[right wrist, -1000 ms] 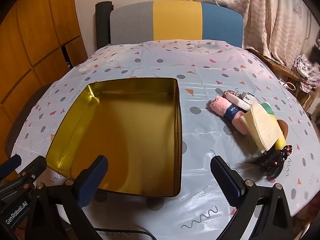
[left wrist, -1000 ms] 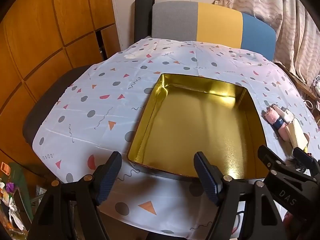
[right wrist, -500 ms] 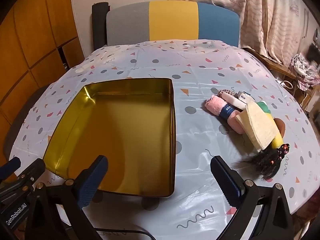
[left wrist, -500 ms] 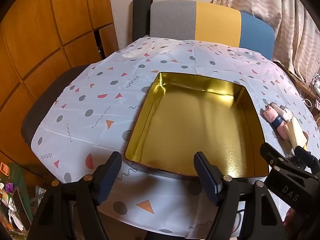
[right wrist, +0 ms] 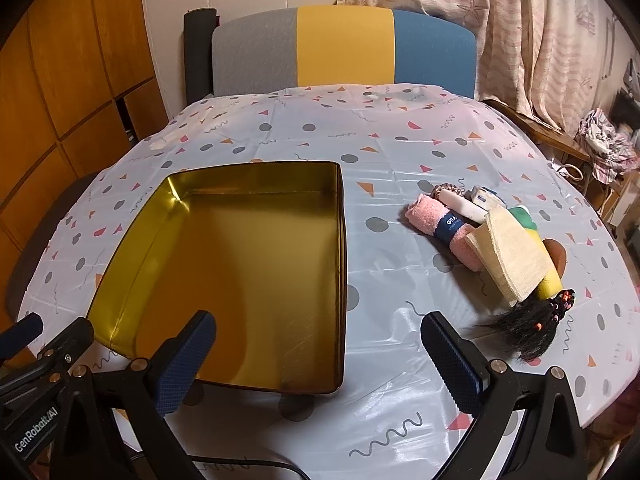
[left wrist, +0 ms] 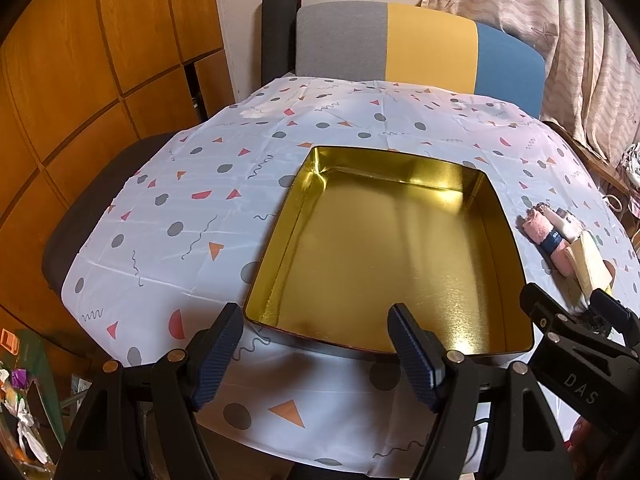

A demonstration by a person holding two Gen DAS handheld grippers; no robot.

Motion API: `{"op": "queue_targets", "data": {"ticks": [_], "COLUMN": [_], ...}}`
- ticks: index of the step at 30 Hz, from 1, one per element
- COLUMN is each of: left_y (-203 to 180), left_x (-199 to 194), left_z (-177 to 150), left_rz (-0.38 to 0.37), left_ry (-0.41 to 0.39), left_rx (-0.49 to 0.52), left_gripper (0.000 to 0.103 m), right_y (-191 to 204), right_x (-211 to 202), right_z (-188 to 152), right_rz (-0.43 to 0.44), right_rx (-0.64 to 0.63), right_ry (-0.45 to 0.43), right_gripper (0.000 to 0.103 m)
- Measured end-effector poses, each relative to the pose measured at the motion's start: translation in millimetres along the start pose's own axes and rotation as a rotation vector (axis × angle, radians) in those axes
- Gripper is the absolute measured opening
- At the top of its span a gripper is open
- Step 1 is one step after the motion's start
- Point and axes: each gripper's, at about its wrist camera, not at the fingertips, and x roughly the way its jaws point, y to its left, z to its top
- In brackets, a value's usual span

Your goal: Organize rigid objects

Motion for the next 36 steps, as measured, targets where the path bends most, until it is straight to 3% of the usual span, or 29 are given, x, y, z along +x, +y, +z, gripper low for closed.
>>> {"op": "queue_targets", "data": {"ticks": [36], "left_y": [-7.3], "left_x": [-2.8], "left_z": [-1.1], "left_rz": [-0.005], "left_ry": [0.0], "left_rx": [0.018], "left_gripper": [0.076], "right_y": [-9.6], "right_x": [-3.2], "right_z": [-0.3], "right_rz": [-0.003], "right_rx": [0.019], "right_ry": [-0.009], "right_gripper": [0.103]}}
